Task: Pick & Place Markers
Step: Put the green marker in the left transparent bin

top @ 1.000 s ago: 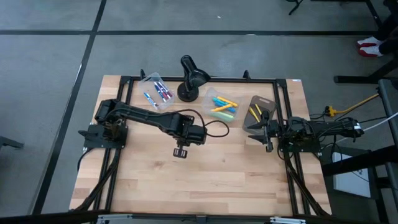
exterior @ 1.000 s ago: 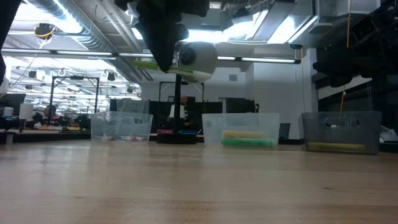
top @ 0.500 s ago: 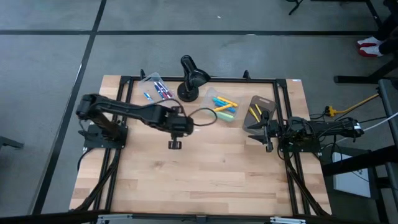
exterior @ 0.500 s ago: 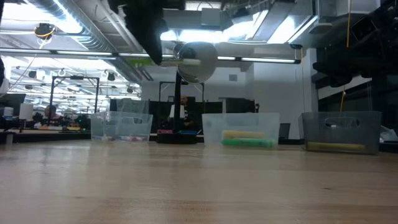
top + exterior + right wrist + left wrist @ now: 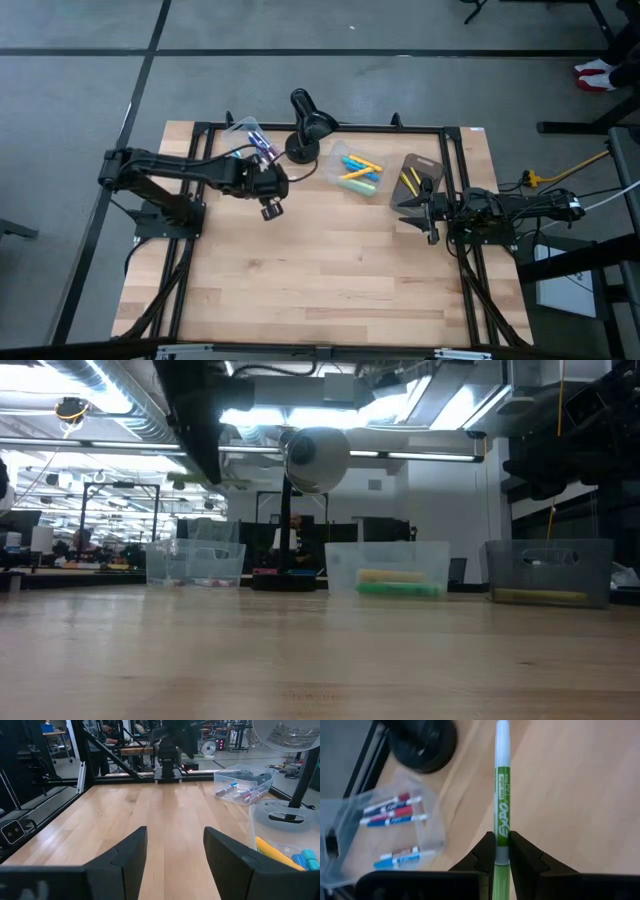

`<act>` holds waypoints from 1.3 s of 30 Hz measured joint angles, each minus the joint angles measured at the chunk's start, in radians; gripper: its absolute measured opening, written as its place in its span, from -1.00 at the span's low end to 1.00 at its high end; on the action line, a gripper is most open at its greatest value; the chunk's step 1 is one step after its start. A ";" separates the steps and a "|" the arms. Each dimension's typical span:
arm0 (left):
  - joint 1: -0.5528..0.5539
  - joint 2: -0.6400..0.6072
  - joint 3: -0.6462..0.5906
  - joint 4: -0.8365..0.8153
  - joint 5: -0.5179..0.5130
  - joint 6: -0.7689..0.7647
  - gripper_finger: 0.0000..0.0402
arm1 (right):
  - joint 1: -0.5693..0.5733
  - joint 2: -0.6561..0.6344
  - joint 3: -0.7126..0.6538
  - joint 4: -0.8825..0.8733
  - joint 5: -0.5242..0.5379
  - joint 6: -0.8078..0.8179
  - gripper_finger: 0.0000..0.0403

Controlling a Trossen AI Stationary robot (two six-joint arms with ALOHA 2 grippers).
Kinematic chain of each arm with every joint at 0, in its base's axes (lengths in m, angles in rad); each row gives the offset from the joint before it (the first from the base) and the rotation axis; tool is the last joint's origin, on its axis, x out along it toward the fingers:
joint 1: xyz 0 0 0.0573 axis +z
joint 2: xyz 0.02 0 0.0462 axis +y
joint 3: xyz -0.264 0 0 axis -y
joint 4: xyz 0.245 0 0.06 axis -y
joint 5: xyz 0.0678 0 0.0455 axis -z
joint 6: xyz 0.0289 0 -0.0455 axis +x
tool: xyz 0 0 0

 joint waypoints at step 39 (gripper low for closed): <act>0.506 -0.005 -0.035 -0.022 -0.004 -0.026 -0.82 | 0.000 0.000 0.000 0.000 0.000 0.000 -0.04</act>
